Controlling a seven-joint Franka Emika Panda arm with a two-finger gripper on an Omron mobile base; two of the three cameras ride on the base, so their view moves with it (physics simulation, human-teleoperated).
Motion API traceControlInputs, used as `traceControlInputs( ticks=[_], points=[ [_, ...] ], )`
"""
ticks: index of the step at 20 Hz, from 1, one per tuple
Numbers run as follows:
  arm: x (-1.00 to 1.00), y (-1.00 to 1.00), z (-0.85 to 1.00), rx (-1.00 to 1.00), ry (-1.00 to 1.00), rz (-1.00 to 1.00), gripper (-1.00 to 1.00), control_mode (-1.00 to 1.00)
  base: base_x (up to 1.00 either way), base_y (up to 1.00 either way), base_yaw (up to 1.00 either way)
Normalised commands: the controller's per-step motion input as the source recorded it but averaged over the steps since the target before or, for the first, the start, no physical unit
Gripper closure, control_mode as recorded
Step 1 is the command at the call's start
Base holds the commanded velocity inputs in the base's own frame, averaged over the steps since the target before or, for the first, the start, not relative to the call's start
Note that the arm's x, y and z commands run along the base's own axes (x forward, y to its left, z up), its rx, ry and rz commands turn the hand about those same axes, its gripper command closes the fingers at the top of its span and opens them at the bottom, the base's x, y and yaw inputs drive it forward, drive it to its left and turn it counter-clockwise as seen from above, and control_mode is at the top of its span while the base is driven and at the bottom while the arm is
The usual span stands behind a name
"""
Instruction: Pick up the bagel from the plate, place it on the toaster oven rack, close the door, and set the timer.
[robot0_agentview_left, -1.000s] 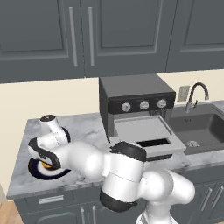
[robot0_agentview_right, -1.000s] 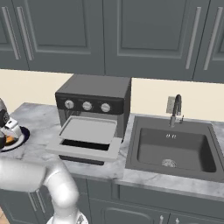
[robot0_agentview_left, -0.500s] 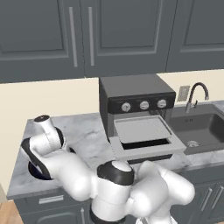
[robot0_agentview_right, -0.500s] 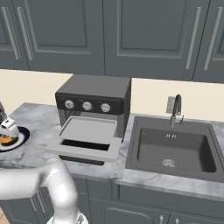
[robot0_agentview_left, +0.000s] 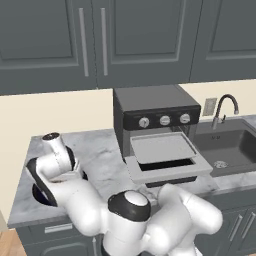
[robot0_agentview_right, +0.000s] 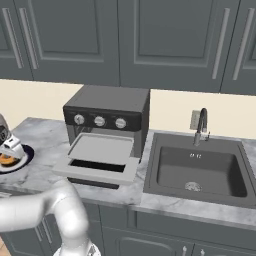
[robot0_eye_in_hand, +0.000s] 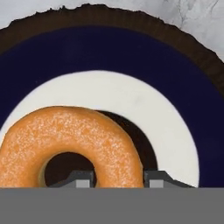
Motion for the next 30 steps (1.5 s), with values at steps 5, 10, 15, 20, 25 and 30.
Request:
traceControlInputs(
  ticks=[5, 10, 15, 20, 25, 30],
  points=[
    [-0.22, -0.22, -0.22, 0.0, -0.01, -0.01, 1.0, -1.0, 0.0, 0.0, 0.0],
    [-0.39, -0.17, 0.44, 0.02, -0.11, 0.0, 1.0, -1.0, 0.0, 0.0, 0.0],
    [-0.36, -0.37, 0.59, 0.0, -0.07, -0.01, 1.0, -1.0, 0.0, 0.0, 0.0],
    [-0.27, -0.65, 0.58, 0.0, -0.05, 0.0, 1.0, -1.0, 0.0, 0.0, 0.0],
    [-0.13, -0.71, 0.8, 0.02, 0.0, 0.0, 1.0, -1.0, 0.0, 0.0, 0.0],
    [-0.12, -0.9, 0.57, 0.01, 0.0, 0.0, 1.0, -1.0, 0.0, 0.0, 0.0]
  ],
)
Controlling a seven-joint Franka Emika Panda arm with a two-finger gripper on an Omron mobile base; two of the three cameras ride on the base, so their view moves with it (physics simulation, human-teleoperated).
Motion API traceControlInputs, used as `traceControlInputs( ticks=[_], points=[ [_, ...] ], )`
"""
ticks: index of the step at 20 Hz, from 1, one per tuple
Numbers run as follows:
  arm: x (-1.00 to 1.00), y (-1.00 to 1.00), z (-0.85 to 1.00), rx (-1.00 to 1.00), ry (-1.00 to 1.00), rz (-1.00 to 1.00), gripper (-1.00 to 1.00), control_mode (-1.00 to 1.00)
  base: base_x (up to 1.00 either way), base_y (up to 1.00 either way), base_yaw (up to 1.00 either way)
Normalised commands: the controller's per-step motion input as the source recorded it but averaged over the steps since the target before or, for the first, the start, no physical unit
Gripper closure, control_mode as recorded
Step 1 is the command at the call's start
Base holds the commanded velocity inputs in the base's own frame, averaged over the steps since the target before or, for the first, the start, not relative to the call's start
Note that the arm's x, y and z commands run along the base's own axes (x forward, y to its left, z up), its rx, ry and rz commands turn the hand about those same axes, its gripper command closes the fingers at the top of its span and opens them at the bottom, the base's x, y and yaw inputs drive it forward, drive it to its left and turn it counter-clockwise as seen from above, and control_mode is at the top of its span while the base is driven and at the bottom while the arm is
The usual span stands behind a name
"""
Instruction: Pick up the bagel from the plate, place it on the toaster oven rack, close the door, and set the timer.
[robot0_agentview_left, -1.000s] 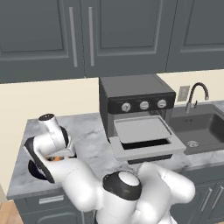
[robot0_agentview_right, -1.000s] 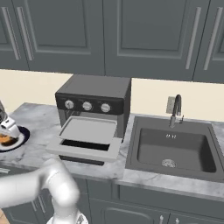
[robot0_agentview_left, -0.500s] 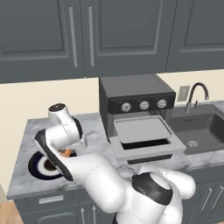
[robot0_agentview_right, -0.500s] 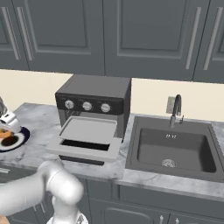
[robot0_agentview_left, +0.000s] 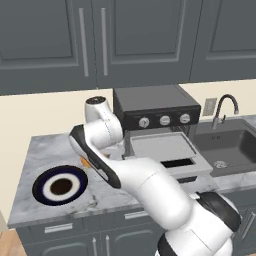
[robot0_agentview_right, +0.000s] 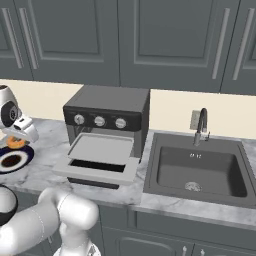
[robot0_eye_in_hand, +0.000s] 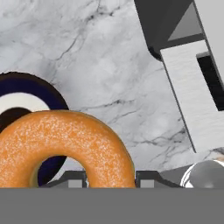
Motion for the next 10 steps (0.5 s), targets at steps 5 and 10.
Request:
traceControlInputs(
  ticks=[5, 10],
  points=[
    [-0.02, -1.0, 0.1, 0.0, 0.0, -0.01, 1.0, -1.0, 0.0, 0.0, 0.0],
    [-0.02, -1.0, 0.0, 0.0, 0.0, -0.01, 1.0, -1.0, 0.0, 0.0, 0.0]
  ],
)
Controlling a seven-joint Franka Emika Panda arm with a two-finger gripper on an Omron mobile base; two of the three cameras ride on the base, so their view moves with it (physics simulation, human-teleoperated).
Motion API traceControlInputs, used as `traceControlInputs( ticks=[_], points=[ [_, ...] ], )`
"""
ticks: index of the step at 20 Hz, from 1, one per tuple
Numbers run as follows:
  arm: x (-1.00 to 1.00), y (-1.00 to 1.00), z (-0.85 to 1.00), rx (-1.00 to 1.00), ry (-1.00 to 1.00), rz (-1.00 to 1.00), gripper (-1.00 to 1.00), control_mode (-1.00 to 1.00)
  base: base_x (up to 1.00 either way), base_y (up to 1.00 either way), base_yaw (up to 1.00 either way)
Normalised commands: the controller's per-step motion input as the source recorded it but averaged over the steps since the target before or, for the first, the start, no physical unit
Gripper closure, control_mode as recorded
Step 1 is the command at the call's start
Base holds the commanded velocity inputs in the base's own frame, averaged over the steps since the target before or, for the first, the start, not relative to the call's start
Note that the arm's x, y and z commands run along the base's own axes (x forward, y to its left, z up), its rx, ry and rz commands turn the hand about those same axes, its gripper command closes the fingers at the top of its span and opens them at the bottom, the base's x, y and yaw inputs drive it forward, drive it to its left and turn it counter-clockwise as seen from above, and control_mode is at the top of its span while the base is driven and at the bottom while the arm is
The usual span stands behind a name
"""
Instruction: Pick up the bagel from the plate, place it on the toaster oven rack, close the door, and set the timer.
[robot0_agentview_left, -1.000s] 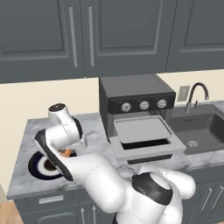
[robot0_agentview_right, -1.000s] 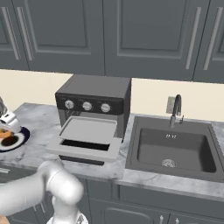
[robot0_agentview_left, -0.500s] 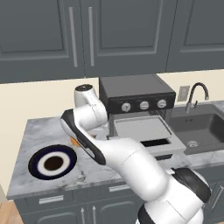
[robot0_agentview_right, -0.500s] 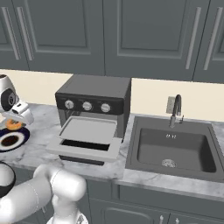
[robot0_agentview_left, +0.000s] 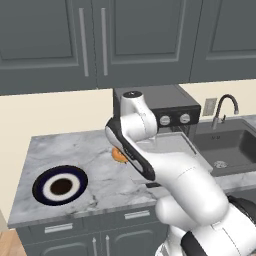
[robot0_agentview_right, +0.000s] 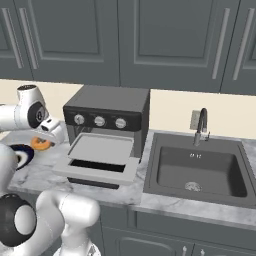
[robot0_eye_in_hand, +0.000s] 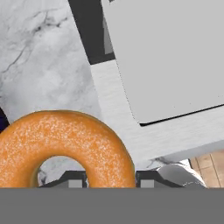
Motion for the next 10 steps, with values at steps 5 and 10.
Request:
traceControlInputs(
  ticks=[5, 10],
  points=[
    [0.0, -0.9, 0.0, 0.0, 0.0, 0.0, 1.0, -1.0, 0.0, 0.0, 0.0],
    [0.01, -0.75, 0.0, 0.0, 0.0, -0.01, 1.0, -1.0, 0.0, 0.0, 0.0]
  ],
)
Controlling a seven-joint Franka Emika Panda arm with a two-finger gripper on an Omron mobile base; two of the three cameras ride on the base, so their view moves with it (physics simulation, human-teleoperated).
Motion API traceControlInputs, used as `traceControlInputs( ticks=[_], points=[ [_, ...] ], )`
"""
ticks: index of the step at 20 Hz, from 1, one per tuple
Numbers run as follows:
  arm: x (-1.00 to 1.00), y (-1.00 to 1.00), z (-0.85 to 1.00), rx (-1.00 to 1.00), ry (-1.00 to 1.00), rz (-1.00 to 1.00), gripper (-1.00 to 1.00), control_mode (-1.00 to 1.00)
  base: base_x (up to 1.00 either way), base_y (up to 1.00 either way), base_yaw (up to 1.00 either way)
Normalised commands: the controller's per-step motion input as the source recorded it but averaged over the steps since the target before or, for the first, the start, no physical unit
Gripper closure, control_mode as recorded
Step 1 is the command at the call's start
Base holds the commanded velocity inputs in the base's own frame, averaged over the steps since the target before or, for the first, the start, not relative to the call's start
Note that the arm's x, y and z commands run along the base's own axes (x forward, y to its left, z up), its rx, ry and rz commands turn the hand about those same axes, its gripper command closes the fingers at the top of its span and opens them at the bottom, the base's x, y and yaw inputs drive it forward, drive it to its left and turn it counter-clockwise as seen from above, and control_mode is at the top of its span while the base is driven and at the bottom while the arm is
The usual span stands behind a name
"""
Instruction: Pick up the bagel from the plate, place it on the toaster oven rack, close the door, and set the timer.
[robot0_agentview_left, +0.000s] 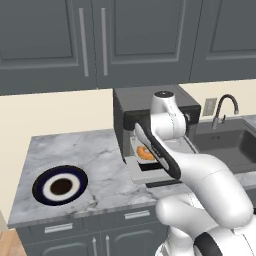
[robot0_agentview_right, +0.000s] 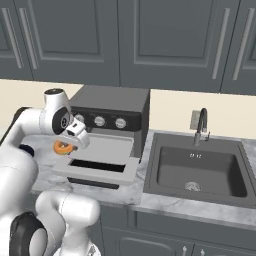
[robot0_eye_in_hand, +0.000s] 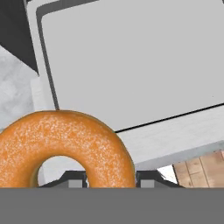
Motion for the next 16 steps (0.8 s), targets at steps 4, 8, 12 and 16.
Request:
traceControlInputs(
  ticks=[4, 8, 12, 16],
  points=[
    [0.19, -0.54, 0.0, 0.01, 0.0, 0.0, 1.0, -1.0, 0.0, 0.0, 0.0],
    [0.33, -0.4, 0.0, 0.04, 0.0, 0.0, 1.0, -1.0, 0.0, 0.0, 0.0],
    [0.27, -0.39, -0.01, 0.02, 0.0, 0.0, 1.0, -1.0, 0.0, 0.0, 0.0],
    [0.06, -0.38, -0.16, 0.0, 0.0, 0.0, 1.0, -1.0, 0.0, 0.0, 0.0]
  ],
)
